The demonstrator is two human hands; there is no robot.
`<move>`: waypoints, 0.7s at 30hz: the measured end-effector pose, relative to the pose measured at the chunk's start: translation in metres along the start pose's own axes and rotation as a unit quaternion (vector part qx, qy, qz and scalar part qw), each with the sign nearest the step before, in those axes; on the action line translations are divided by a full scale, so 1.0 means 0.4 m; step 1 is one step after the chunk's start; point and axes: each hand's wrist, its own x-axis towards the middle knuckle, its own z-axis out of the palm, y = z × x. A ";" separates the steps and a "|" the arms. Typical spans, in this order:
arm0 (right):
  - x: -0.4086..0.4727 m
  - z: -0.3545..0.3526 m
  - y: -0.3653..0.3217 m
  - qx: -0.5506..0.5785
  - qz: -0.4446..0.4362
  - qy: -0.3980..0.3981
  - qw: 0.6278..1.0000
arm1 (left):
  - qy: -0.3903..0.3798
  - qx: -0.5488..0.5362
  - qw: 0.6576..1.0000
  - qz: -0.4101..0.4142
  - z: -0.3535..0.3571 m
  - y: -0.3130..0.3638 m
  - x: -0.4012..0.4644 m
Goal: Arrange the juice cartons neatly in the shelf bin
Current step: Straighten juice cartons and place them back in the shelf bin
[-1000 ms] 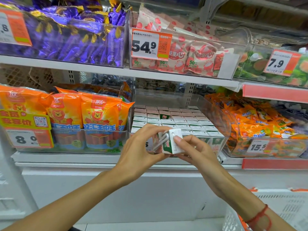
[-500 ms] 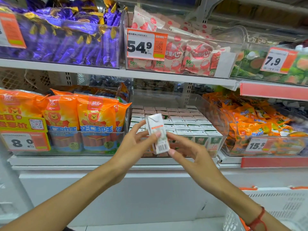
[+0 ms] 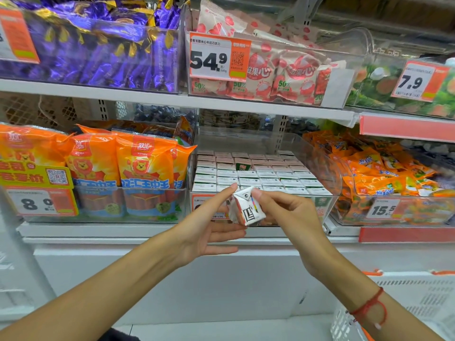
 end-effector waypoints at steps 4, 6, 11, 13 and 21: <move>0.006 -0.006 0.000 -0.013 0.017 -0.006 1.000 | 0.010 0.008 1.000 0.016 0.000 0.001 0.001; 0.010 -0.014 0.005 -0.023 0.046 -0.027 0.998 | 0.016 0.018 0.998 0.058 -0.003 0.004 0.002; 0.013 -0.030 0.012 -0.012 0.127 -0.126 0.984 | 0.045 0.043 0.979 0.194 -0.005 0.016 0.000; 0.012 -0.028 0.012 0.010 0.117 -0.133 0.984 | 0.041 0.067 0.973 0.217 -0.002 0.015 0.002; 0.010 -0.005 0.030 -0.203 -0.063 0.081 0.974 | 0.075 0.015 0.963 0.258 0.016 0.007 0.005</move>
